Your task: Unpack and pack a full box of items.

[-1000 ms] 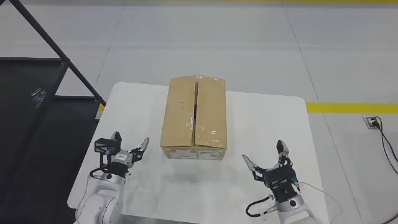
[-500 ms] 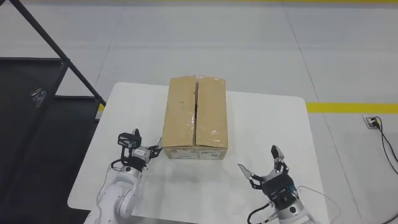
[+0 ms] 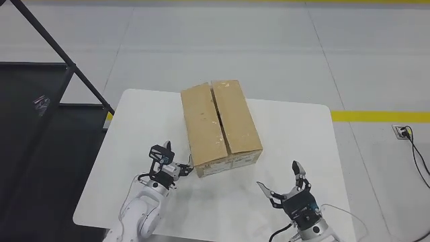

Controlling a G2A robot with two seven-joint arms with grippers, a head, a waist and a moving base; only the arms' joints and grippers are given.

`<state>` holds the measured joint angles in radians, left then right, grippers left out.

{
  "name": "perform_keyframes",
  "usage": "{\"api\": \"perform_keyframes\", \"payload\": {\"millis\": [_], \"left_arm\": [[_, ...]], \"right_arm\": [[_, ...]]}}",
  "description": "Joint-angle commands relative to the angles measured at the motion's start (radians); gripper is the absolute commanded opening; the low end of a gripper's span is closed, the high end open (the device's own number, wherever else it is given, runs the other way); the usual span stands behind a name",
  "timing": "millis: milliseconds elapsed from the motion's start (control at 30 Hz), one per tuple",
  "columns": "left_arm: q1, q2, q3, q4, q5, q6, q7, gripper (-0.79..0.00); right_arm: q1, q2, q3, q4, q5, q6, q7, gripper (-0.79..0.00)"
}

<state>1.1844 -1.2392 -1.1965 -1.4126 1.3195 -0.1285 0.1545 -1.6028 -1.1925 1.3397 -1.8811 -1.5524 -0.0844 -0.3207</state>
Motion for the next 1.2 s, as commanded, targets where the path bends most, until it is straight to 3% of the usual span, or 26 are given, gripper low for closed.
{"api": "perform_keyframes", "payload": {"millis": [0, 900, 1000, 1167], "left_arm": [[-0.006, -0.004, 0.015, 0.002, 0.004, -0.002, -0.002, 0.0], [-0.034, -0.039, 0.14, -0.026, 0.046, -0.043, -0.032, 0.0], [-0.021, -0.037, 0.12, -0.033, 0.047, -0.032, -0.015, 0.0], [0.014, -0.023, 0.012, -0.044, -0.014, -0.02, 0.002, 0.0]], "right_arm": [[0.001, 0.0, 0.0, 0.002, -0.001, -0.003, 0.001, 0.0], [-0.017, -0.008, 0.017, 0.025, 0.027, 0.019, -0.008, 0.0], [-0.016, -0.011, 0.012, 0.025, 0.034, 0.041, 0.019, 0.0], [0.038, -0.024, -0.067, 0.039, -0.01, 0.071, 0.101, 0.0]]}}
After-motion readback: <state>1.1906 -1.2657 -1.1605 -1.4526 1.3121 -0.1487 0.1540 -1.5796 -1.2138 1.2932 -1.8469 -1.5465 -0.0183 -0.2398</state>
